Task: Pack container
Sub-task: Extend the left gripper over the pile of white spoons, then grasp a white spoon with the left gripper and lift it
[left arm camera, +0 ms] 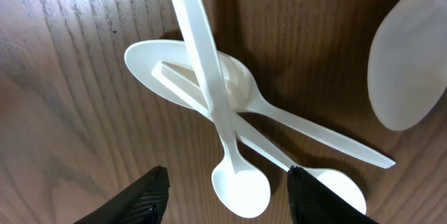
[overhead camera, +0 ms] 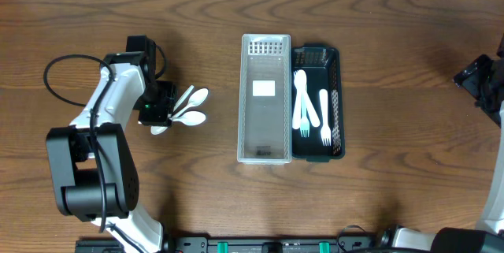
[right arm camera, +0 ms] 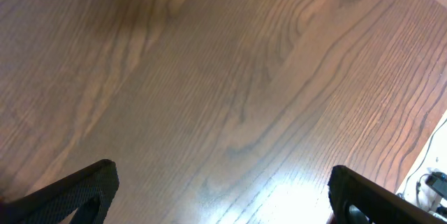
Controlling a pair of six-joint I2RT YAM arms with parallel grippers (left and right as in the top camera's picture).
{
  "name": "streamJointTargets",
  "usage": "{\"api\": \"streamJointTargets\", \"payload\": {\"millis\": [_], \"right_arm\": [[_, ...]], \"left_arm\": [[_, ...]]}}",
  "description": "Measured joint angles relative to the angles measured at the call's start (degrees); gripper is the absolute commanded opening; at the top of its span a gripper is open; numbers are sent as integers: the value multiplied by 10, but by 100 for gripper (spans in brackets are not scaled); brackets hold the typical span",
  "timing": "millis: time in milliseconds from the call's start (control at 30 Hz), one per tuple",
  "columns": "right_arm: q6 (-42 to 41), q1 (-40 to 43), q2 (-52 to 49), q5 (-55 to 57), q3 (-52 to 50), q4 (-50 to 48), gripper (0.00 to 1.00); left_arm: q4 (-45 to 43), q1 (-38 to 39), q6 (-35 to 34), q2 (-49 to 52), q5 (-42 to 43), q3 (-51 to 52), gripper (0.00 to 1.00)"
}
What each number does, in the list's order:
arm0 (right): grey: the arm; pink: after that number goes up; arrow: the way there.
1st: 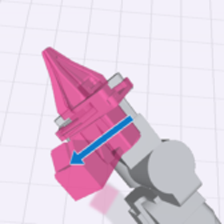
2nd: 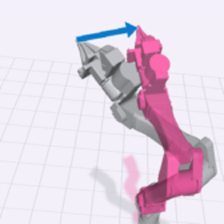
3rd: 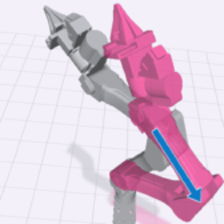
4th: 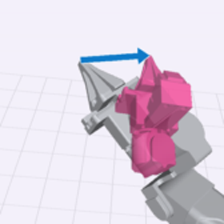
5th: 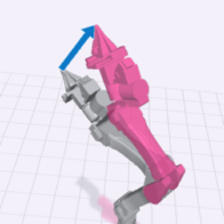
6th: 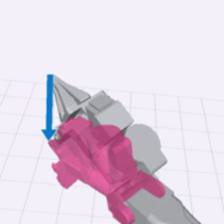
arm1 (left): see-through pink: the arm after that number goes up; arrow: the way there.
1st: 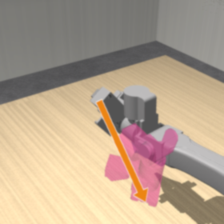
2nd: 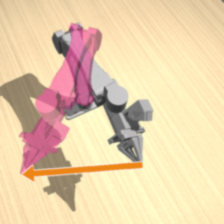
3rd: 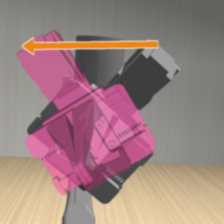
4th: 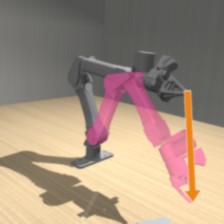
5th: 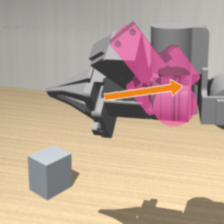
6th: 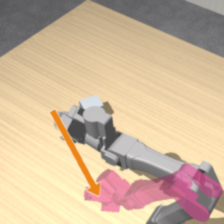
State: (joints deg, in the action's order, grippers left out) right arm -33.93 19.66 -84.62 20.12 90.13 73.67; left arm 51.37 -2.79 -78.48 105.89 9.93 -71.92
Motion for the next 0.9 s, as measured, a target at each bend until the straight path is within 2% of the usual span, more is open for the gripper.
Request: {"api": "streamJointTargets", "payload": {"millis": [900], "right_arm": [[0, 0, 0, 0, 0, 0, 99]], "left_arm": [[-50, 0, -20, 6, -38, 51, 56]]}}
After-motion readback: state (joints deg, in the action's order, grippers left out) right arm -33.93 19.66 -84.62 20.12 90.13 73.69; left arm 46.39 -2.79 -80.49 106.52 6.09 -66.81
